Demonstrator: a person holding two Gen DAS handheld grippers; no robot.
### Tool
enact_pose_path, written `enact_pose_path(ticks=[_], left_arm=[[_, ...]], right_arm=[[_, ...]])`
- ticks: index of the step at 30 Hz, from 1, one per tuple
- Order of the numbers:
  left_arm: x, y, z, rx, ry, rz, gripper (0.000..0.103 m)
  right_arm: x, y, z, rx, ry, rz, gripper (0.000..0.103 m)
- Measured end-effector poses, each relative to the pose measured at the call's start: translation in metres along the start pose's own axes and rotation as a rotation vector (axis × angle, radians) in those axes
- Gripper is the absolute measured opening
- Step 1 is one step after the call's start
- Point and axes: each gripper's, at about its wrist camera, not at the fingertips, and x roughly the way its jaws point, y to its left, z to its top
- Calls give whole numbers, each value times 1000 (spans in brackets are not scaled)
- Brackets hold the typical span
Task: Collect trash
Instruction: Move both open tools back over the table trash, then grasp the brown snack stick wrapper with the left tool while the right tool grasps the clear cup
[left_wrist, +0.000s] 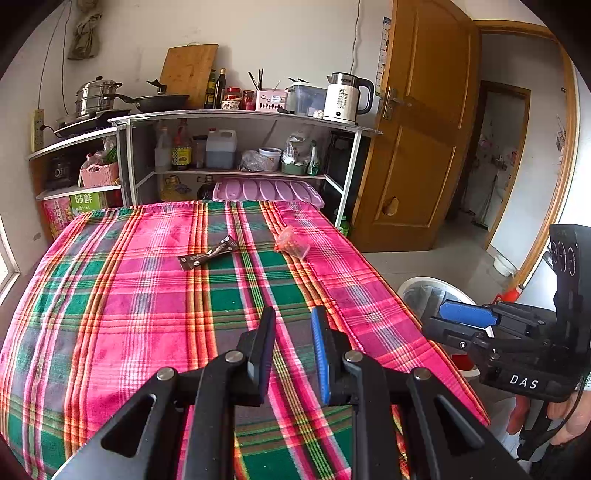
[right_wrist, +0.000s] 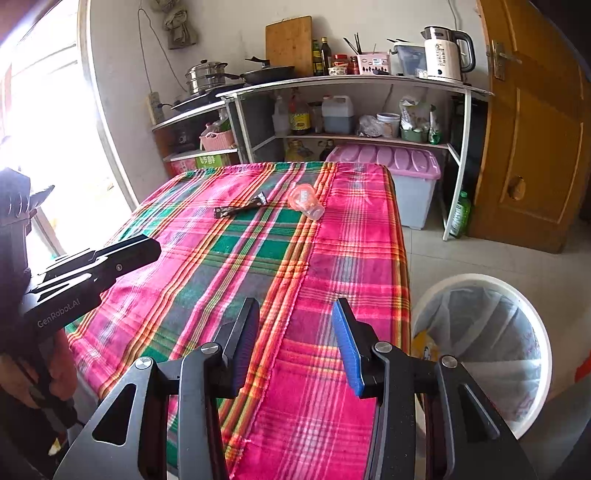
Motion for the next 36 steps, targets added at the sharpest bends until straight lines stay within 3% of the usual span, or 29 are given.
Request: enact_pose_path(ticks=[13, 28, 36], left_arm=[[19, 43, 28, 50, 1, 48, 33], [96, 74, 55, 127, 85, 32, 34], [144, 89, 69, 171, 137, 28, 42]], right_arm=[[49, 15, 44, -107, 48, 28, 42], [128, -7, 87, -187, 112, 3, 44], [171, -15, 104, -215, 147, -6, 44]])
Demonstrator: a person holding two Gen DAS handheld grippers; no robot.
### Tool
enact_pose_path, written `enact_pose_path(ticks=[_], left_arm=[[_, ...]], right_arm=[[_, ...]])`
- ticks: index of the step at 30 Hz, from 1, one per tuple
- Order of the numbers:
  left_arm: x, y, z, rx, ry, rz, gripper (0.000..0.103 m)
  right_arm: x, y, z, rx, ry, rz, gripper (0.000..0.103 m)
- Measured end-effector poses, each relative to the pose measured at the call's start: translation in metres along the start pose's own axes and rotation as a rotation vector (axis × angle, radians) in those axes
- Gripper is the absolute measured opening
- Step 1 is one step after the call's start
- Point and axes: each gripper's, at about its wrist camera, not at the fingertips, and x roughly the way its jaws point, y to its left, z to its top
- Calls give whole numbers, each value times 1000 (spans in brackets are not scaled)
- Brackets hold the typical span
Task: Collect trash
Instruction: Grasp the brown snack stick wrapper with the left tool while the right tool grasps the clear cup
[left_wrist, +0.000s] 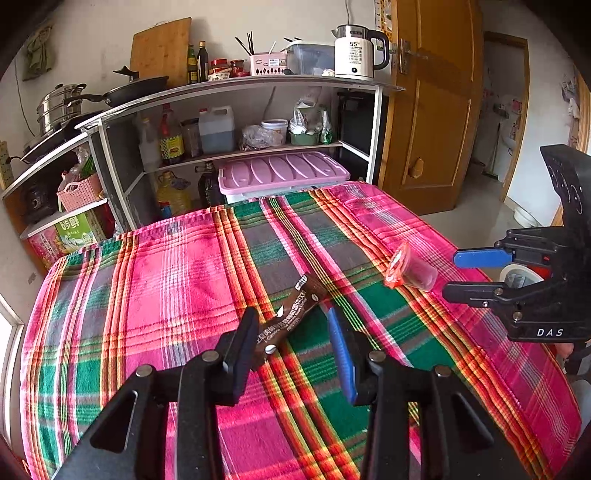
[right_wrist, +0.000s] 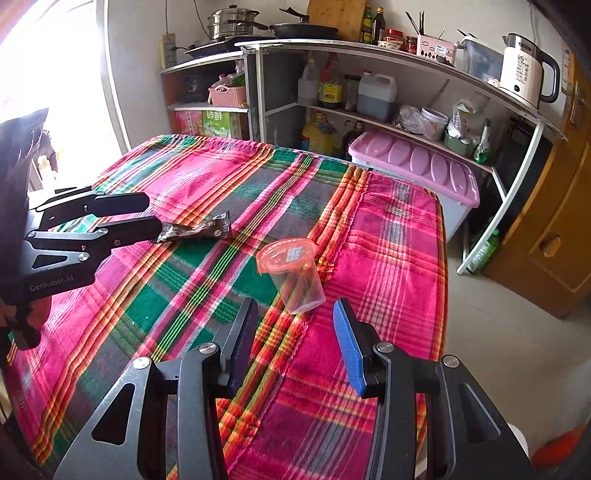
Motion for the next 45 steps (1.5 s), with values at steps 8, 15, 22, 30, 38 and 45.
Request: enact_pose_path(ticks=[8, 15, 22, 30, 38, 45], left_arm=[[39, 14, 3, 39, 93, -9, 44], [51, 9, 1, 66, 148, 12, 44], [46, 2, -5, 38, 155, 9, 24], [37, -4, -10, -18, 153, -8, 22], [0, -27, -18, -63, 98, -25, 22], [-46, -58, -27, -87, 28, -38, 22]], right_arm=[[29, -3, 11, -15, 25, 13, 44], [41, 0, 14, -22, 30, 12, 44], [44, -4, 12, 18, 48, 25, 32], [13, -6, 4, 69, 3, 47, 32], [-33, 2, -20, 112, -37, 38, 32], [-80, 3, -53, 177, -83, 17, 32]])
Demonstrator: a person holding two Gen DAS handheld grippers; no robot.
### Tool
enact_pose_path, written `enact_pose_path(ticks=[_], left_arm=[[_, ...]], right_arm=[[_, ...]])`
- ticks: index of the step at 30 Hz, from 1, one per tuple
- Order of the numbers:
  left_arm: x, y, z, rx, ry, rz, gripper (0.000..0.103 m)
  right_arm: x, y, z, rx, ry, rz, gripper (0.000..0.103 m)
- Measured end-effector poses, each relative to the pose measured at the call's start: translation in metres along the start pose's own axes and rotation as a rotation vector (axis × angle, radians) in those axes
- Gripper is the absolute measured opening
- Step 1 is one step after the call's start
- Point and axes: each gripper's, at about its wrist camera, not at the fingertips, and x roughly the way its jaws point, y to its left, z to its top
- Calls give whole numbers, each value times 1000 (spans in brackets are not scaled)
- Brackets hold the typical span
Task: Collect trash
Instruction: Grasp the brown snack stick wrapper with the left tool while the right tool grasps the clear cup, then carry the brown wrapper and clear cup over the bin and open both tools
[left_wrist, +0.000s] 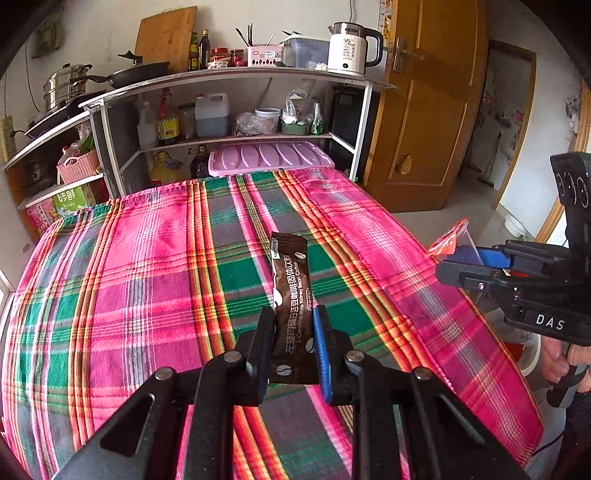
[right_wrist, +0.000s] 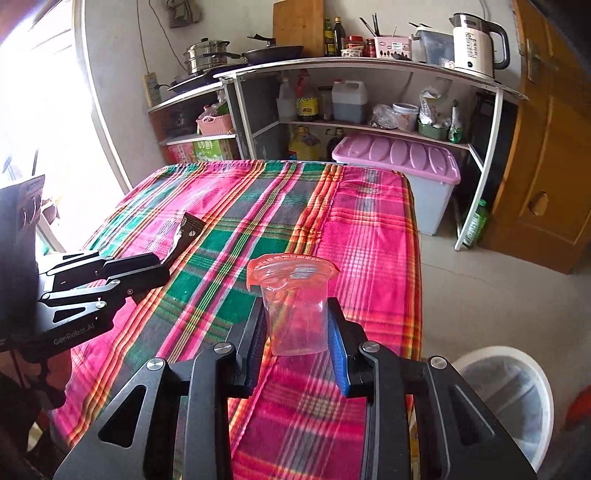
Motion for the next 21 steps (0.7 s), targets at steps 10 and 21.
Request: enact_pose_path(ticks=[10, 21], left_arm=[[-46, -44, -24, -26, -59, -56, 22], [-73, -82, -47, -47, -95, -114, 22]], right_arm=[[-60, -5, -45, 91, -55, -21, 32], [-102, -11, -80, 123, -89, -47, 32]])
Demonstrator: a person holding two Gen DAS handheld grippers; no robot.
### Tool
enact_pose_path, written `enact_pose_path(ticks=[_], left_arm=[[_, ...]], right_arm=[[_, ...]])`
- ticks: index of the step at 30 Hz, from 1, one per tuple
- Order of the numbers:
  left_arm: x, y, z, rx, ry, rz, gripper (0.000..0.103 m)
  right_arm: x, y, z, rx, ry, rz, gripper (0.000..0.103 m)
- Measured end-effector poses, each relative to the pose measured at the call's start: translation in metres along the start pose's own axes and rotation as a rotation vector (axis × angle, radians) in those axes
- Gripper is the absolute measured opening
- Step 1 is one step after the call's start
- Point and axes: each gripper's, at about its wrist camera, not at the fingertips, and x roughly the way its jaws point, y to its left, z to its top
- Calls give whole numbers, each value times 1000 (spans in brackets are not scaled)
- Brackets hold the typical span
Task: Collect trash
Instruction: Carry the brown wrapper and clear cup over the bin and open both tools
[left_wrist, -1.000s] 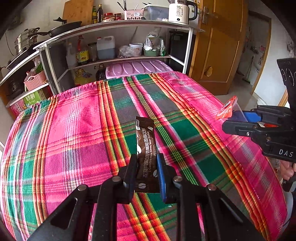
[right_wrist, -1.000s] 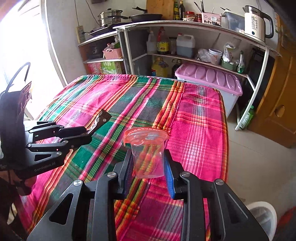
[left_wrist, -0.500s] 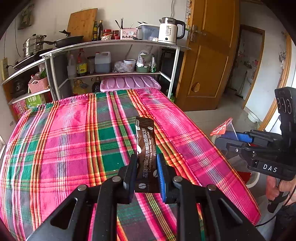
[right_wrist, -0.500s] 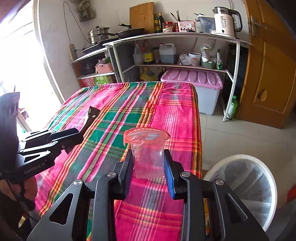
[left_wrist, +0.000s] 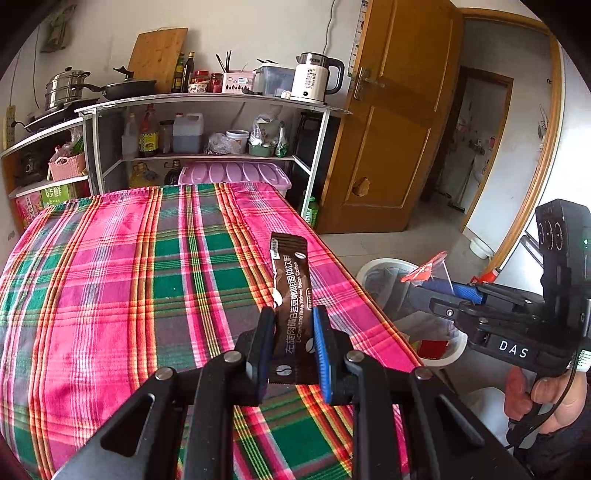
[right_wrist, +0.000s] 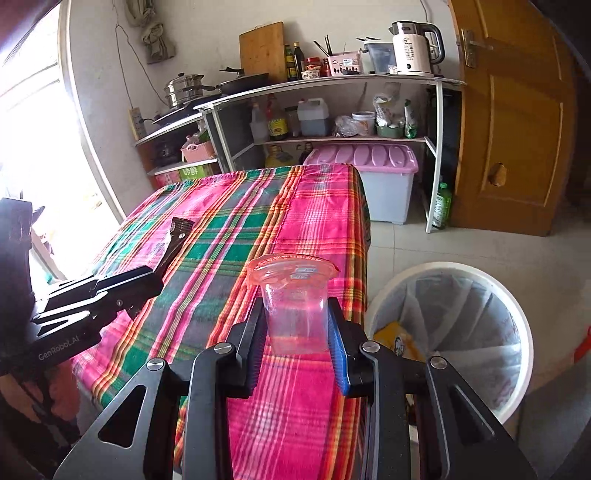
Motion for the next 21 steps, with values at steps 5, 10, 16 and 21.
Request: enact_pose_path(ticks=[5, 10, 16, 21], left_arm=[[-6, -19, -9, 11, -4, -22, 22], [-9, -36, -13, 27, -7, -45, 22], [-6, -56, -15, 50, -6, -70, 22], [2, -66, -13, 62, 0, -96, 22]], right_arm=[[-13, -7, -14, 25, -8, 1, 32], [-23, -18, -22, 53, -14, -3, 32], [-34, -32, -28, 78, -26, -22, 32], [-39, -43, -32, 97, -31, -45, 32]])
